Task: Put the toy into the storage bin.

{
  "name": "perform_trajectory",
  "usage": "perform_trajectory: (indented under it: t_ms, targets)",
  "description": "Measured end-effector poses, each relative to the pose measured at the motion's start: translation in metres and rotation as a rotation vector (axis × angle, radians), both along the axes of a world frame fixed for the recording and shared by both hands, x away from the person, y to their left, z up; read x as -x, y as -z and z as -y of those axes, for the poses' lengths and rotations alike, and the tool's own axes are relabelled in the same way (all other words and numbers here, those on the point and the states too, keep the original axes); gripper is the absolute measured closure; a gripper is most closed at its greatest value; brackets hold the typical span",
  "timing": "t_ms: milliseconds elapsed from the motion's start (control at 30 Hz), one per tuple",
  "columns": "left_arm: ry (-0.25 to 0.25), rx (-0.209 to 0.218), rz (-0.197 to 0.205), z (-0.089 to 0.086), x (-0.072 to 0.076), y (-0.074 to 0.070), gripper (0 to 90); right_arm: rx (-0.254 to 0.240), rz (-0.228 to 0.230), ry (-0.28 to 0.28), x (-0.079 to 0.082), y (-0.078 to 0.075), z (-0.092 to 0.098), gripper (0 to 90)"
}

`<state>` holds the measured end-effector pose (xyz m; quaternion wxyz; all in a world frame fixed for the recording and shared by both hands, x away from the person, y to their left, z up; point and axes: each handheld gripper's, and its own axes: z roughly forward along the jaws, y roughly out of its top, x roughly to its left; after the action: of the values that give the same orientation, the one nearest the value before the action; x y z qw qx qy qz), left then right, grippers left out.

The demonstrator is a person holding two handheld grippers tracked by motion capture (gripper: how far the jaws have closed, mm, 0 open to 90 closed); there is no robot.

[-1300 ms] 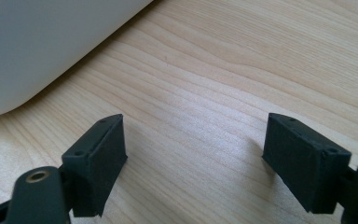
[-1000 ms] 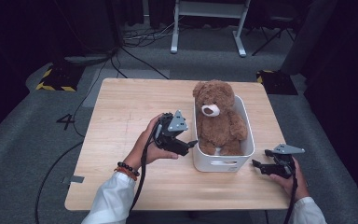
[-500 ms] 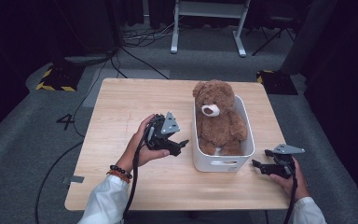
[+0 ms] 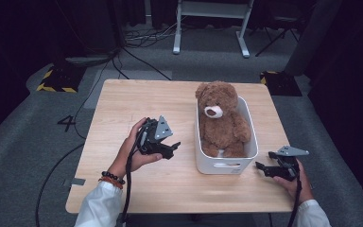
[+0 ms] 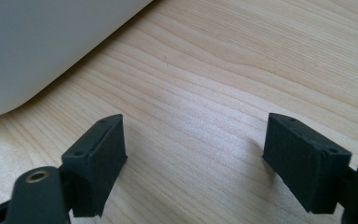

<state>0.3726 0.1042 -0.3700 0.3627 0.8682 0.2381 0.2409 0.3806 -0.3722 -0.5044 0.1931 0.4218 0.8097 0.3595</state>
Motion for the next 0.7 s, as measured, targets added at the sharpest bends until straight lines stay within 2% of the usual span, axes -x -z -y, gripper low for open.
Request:
perform_trajectory:
  t_ms: [233, 367, 700]
  targets:
    - [-0.029, -0.026, -0.007, -0.01, 0.003, 0.008, 16.4, 0.001, -0.001, 0.001, 0.0, 0.0, 0.0, 20.9]
    - [-0.036, -0.027, -0.013, -0.014, 0.004, 0.012, 16.4, 0.001, -0.001, 0.001, 0.0, 0.0, 0.0, 20.8]
    - [-0.077, -0.05, -0.049, -0.03, 0.006, 0.03, 16.4, 0.001, -0.001, 0.002, 0.0, 0.0, 0.0, 20.8]
